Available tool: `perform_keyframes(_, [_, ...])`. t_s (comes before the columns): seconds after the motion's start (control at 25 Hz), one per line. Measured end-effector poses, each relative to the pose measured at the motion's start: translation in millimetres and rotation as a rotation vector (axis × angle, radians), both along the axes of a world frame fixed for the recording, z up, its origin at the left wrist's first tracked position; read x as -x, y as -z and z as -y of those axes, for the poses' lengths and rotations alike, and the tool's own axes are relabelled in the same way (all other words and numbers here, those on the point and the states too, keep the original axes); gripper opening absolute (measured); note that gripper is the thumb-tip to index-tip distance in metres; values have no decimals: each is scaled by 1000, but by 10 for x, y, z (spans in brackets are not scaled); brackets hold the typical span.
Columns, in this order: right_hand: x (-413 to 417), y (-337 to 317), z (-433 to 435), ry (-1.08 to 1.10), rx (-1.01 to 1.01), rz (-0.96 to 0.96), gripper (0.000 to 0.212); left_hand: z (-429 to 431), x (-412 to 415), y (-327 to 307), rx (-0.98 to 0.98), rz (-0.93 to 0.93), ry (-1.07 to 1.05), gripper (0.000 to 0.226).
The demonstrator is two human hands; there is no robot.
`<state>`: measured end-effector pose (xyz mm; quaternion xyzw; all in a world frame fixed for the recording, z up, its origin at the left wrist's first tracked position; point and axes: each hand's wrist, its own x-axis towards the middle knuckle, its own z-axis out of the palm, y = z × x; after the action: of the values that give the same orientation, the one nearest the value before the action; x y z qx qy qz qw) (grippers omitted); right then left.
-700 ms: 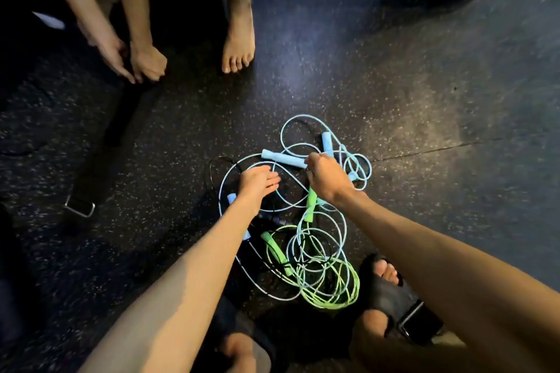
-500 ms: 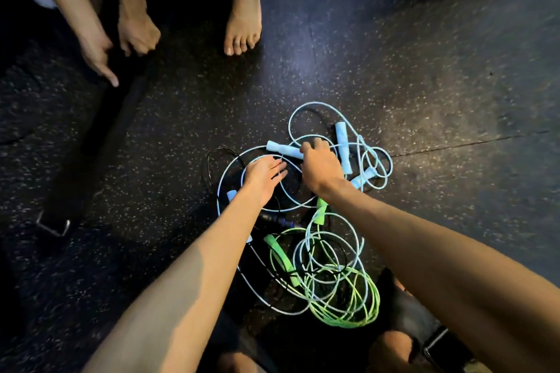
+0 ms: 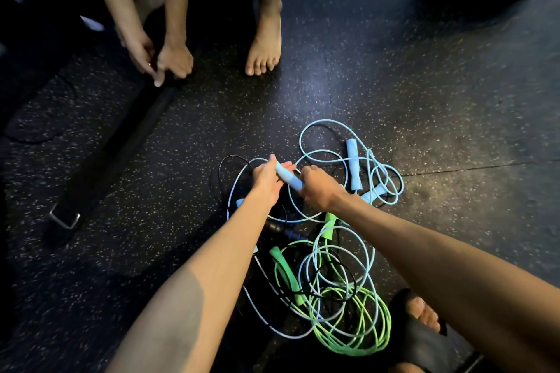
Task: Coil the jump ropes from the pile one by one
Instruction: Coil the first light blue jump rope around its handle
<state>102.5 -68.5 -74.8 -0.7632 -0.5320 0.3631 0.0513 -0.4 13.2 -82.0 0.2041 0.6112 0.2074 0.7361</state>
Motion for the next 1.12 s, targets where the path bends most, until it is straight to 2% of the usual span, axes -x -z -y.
perform_keyframes(0.08, [48,-234,51,-34,-6,-74,19,-9,-1,-215,-47,-55,-63,18])
perform_keyframes(0.16, [87,-521,100,-63,-12,-127,18,-36,58,-530,-86,-99,-35,19])
perform_keyframes(0.24, [96,-782,115,-45,-66,-75,21,-44,169,-879,-124,-106,83,20])
perform_keyframes(0.36, [117,-1149,164,98,-222,41,18,100,381,-1376,-230,-112,333,25])
perform_keyframes(0.52, [285,-1638,356,6,-279,27,52,415,575,-1998,-373,-89,658,33])
perform_keyframes(0.56, [342,-1759,427,-33,-297,34,50,507,625,-2193,-411,-62,728,38])
perform_keyframes(0.68, [413,-2126,610,-105,-355,41,18,718,763,-2671,-523,1,882,46])
perform_keyframes(0.8, [387,-2561,768,-88,-408,17,10,845,933,-2997,-654,-12,893,46])
perform_keyframes(0.96, [364,-3126,919,26,-532,-41,35,952,1109,-3221,-971,-92,857,32])
perform_keyframes(1.12, [375,-3379,1104,85,-686,-71,47,1034,1115,-3329,-970,22,747,23])
